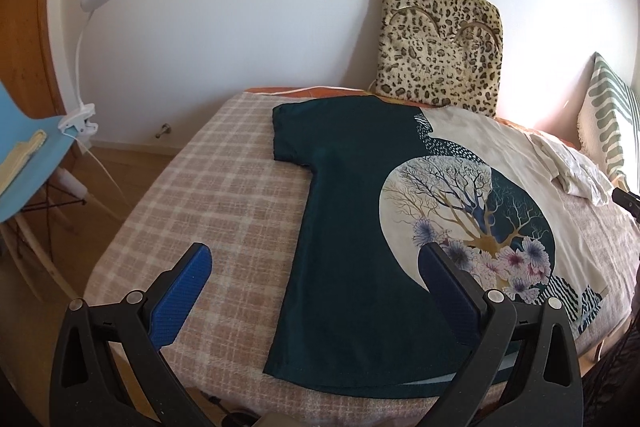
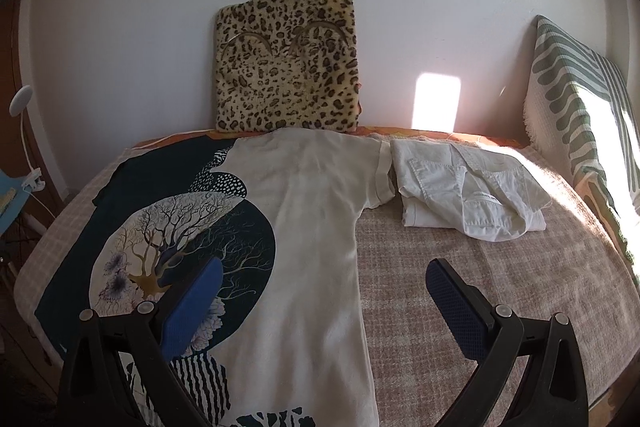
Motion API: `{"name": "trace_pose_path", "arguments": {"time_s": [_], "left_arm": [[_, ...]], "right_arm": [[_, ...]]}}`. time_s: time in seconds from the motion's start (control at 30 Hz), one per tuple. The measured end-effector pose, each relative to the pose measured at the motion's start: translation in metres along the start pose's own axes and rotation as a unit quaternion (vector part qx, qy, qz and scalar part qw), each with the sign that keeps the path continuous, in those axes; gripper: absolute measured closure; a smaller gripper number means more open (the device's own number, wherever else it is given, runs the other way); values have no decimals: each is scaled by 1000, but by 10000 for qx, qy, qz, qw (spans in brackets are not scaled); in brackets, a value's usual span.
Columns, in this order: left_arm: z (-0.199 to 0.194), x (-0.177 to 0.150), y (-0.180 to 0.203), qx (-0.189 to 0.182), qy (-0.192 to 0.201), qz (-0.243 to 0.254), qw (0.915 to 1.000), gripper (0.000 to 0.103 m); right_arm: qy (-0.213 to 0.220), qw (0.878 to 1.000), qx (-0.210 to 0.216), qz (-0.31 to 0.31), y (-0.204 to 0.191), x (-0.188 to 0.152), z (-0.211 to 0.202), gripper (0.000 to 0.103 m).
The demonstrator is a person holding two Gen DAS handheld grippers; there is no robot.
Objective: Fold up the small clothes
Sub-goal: 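Grasp the green T-shirt hem with the left tool while the right tool grasps its shoulder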
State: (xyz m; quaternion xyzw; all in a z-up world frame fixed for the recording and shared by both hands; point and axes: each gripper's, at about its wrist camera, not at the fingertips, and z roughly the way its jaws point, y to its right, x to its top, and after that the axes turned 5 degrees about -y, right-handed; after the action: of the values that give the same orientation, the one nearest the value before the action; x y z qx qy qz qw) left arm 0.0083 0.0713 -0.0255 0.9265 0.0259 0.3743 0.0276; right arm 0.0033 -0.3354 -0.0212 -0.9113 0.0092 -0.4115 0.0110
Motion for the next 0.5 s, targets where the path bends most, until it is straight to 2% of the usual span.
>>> {"name": "trace_pose_path", "arguments": {"time_s": [0.07, 0.13, 0.2, 0.33, 0.4, 0.47, 0.5], "left_arm": [[6, -5, -7, -282, 8, -17, 9996, 1], [11, -9, -16, -392, -113, 18, 9992, 2], [19, -15, -25, -508, -353, 1, 9981, 15], [38, -29, -41, -965, -857, -290, 9912, 30], [46, -36, -47, -1185, -1047, -451, 9864, 45], [52, -38, -49, -1297, -1213, -504, 9828, 51], [53, -37, -48, -1330, -1271, -489, 9817, 58]], "right_arm": [[-51, 9997, 230, -73, -14, 9, 3, 0], [-70, 9989, 432, -194, -32, 20, 9, 0], [-35, 9974, 608, -377, -55, 32, 14, 0], [-96, 9913, 1050, -793, -107, 56, 29, 0], [-87, 9865, 1315, -976, -133, 69, 36, 0], [-54, 9821, 1487, -1153, -157, 82, 42, 0], [-52, 9802, 1544, -1241, -170, 89, 45, 0]]}}
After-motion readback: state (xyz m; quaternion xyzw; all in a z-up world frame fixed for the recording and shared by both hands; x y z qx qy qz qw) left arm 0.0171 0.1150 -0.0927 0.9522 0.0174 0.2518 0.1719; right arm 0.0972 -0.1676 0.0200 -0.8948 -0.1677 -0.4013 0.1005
